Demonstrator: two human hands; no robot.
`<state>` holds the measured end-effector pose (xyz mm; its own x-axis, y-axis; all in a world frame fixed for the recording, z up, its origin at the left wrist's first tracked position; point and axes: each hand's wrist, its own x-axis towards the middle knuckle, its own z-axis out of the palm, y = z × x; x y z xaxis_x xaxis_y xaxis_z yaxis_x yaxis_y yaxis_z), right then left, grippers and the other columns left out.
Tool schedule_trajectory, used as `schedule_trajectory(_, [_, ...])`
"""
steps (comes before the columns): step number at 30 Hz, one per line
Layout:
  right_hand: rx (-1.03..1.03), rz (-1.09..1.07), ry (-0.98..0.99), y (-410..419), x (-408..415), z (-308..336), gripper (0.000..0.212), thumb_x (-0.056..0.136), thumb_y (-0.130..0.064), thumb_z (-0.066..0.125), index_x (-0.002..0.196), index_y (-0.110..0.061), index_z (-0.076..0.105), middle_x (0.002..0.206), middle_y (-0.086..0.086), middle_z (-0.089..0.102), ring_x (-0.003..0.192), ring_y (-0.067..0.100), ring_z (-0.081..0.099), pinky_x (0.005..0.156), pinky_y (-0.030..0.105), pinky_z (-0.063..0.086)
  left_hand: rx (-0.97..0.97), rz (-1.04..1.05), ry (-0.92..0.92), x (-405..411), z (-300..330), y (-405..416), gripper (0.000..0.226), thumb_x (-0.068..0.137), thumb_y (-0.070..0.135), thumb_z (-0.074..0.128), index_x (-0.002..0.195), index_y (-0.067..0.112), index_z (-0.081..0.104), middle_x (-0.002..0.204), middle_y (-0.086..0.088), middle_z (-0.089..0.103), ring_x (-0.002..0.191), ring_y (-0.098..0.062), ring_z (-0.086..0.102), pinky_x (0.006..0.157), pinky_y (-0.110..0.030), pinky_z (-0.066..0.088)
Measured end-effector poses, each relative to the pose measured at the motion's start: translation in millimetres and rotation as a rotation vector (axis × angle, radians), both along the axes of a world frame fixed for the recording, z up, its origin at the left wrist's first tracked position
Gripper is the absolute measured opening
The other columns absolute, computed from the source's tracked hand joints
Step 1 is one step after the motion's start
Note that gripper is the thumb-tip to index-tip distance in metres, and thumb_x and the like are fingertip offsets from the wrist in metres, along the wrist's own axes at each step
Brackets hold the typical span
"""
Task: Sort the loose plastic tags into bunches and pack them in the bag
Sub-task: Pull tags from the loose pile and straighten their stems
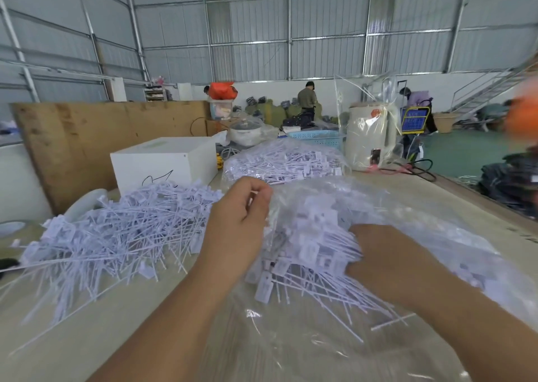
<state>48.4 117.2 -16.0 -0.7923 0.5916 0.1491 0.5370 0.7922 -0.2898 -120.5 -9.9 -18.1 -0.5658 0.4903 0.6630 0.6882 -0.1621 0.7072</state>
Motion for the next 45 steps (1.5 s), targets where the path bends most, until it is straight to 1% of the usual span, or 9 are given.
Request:
schedule_trajectory(10, [0.041,-0.005,0.091,-8,-33,-31,0.053,0.099,-0.032,0.046,0.143,-0.02,0.021,0.097,-0.004,0.05,0.076,0.015,0.051,0.059,0.028,0.036,0.084,-0.115,0.184,34,11,-4,0.014,0.101,0.024,0.047,0.089,0.026,0.054,0.061,0.005,0.048,0.049,-0.004,0.039,0.048,-0.015,0.032])
schedule_trajectory(16, [-0.072,-0.085,0.325,15,-30,-20,0.047,0.095,-0.032,0.056,0.138,-0.018,0.043,0.124,0.006,0.06,0.105,0.023,0.058,0.087,0.032,0.045,0.006,-0.163,0.274,39,12,-8,0.015,0.098,0.023,0.047,0.085,0.03,0.052,0.055,0.01,0.047,0.044,-0.005,0.038,0.044,-0.017,0.028])
schedule_trajectory(24, [-0.092,-0.065,0.241,24,-34,-9,0.014,0.098,-0.022,0.046,0.086,-0.017,0.053,0.079,-0.001,0.058,0.068,0.011,0.052,0.062,0.023,0.045,-0.055,-0.203,0.271,34,3,-5,0.025,0.082,0.046,0.057,0.071,0.024,0.052,0.051,0.01,0.042,0.045,-0.005,0.037,0.046,-0.014,0.029])
schedule_trajectory(26, [-0.055,-0.108,0.171,17,-31,-12,0.003,0.096,-0.02,0.048,0.099,-0.02,0.047,0.095,0.0,0.057,0.085,0.018,0.059,0.07,0.025,0.048,-0.169,-0.221,0.291,33,-1,-3,0.026,0.078,0.053,0.058,0.072,0.028,0.053,0.052,0.007,0.045,0.046,-0.006,0.039,0.048,-0.021,0.034])
schedule_trajectory(29, [-0.064,-0.163,0.015,10,-28,-21,0.043,0.095,-0.022,0.054,0.132,-0.008,0.037,0.129,0.01,0.047,0.119,0.025,0.049,0.094,0.028,0.043,-0.476,-0.214,0.374,34,-8,-1,0.029,0.076,0.062,0.055,0.079,0.032,0.053,0.055,0.014,0.053,0.044,-0.002,0.044,0.048,-0.021,0.034])
schedule_trajectory(33, [-0.028,-0.039,0.094,2,-29,-22,0.019,0.091,-0.012,0.058,0.082,-0.02,0.043,0.088,-0.008,0.043,0.097,0.016,0.05,0.081,0.022,0.037,-0.675,-0.11,0.459,30,-12,3,0.02,0.082,0.051,0.062,0.077,0.034,0.052,0.055,0.014,0.052,0.049,0.0,0.049,0.049,-0.022,0.032])
schedule_trajectory(39, [0.107,-0.142,0.071,8,-31,-20,0.012,0.088,-0.01,0.056,0.094,-0.02,0.053,0.069,0.001,0.035,0.079,0.021,0.047,0.072,0.031,0.045,-0.828,-0.121,0.376,22,-15,5,0.027,0.084,0.052,0.063,0.066,0.036,0.051,0.07,0.011,0.059,0.056,-0.004,0.056,0.06,-0.025,0.047])
schedule_trajectory(42, [0.163,-0.226,0.023,14,-37,-25,0.025,0.091,-0.002,0.043,0.112,-0.006,0.056,0.091,0.007,0.049,0.096,0.024,0.051,0.084,0.029,0.044,-0.923,-0.171,0.35,20,-18,6,0.026,0.081,0.055,0.064,0.068,0.034,0.054,0.071,0.013,0.06,0.054,0.002,0.053,0.058,-0.023,0.043])
schedule_trajectory(45, [0.223,-0.226,-0.189,15,-38,-27,0.019,0.091,-0.003,0.042,0.076,-0.012,0.048,0.075,0.005,0.042,0.09,0.024,0.05,0.086,0.034,0.043,-0.992,-0.136,0.425,21,-24,8,0.025,0.081,0.057,0.062,0.075,0.033,0.057,0.071,0.014,0.057,0.065,0.001,0.054,0.057,-0.023,0.036])
